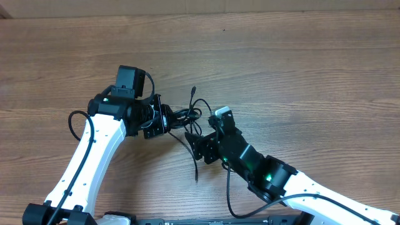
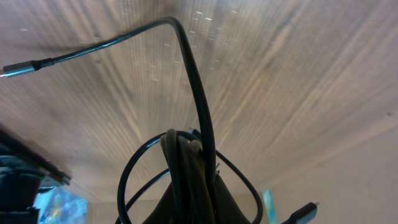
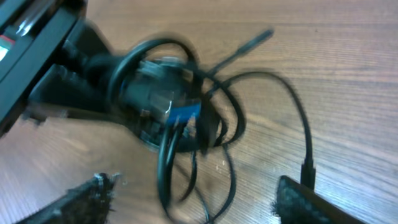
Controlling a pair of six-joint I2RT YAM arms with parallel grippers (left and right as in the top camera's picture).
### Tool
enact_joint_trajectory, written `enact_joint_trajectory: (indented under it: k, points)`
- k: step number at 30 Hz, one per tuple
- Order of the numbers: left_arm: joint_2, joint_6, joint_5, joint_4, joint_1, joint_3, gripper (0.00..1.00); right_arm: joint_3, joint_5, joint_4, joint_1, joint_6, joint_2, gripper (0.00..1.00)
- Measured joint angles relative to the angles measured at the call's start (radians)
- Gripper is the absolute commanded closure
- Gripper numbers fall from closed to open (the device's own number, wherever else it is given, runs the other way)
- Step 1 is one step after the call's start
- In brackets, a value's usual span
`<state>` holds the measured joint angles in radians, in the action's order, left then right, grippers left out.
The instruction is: Untangle cables
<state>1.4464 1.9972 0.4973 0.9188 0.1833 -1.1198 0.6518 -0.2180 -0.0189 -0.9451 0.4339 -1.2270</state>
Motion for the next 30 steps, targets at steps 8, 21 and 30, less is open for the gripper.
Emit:
enact_joint_trajectory:
  k: [8, 21, 30]
  points:
    - [0.000, -0.007, 0.005, 0.021, 0.005, 0.000, 0.96, 0.000, 0.079, -0.073, 0.000, -0.018, -0.050, 0.63]
    - [0.000, -0.007, 0.017, -0.023, 0.047, 0.000, 0.95, 0.000, 0.269, -0.055, 0.001, -0.016, -0.071, 0.96]
    - [0.000, 0.054, -0.059, -0.137, 0.054, 0.002, 0.96, 0.002, 0.314, 0.248, 0.013, -0.018, 0.056, 0.96]
